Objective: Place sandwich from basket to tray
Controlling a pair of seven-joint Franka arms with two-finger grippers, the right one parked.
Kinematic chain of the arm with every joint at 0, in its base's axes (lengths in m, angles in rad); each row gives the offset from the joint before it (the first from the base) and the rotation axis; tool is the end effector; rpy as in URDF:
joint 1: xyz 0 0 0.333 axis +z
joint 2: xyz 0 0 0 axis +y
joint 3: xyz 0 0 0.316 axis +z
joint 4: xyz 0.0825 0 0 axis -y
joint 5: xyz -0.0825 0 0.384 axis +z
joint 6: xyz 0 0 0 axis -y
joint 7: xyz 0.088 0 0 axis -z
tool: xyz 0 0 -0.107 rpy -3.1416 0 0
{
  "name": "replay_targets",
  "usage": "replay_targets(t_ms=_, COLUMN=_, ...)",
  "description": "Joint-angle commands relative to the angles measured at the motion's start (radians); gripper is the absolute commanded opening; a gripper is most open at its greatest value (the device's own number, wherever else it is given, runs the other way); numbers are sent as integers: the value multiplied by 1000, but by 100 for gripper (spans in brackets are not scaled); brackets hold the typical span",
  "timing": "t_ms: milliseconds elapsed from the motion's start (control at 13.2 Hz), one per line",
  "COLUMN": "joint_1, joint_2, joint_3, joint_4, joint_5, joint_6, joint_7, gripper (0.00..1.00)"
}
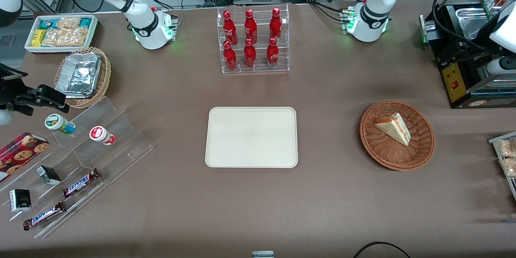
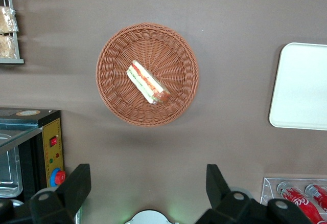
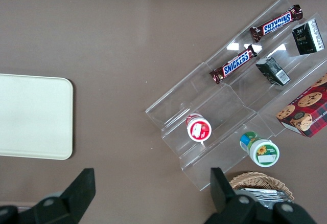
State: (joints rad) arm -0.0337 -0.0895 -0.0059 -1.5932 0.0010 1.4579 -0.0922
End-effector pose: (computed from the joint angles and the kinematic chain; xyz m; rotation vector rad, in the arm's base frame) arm 0.5141 -0.0204 0.6523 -3.1352 -0.0827 0.0715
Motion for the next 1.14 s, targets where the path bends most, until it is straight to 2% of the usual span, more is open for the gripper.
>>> replay_targets(t_ms=0, joint_1=0, joint_2=-1, joint_3=1, joint_4=1, joint_5=14, joint_6=-2, joint_7=11, gripper=100)
replay_targets(t_ms=682, joint_1=9, joint_2=10, joint_3=7, joint_4=-33, joint_5=14, joint_6=7, joint_7=8, gripper=100)
replay_targets(t_ms=1061, joint_1=14, joint_2=72, joint_3=93, joint_4=-53, joint_5=21, joint_6=27, joint_7=-90, gripper=100)
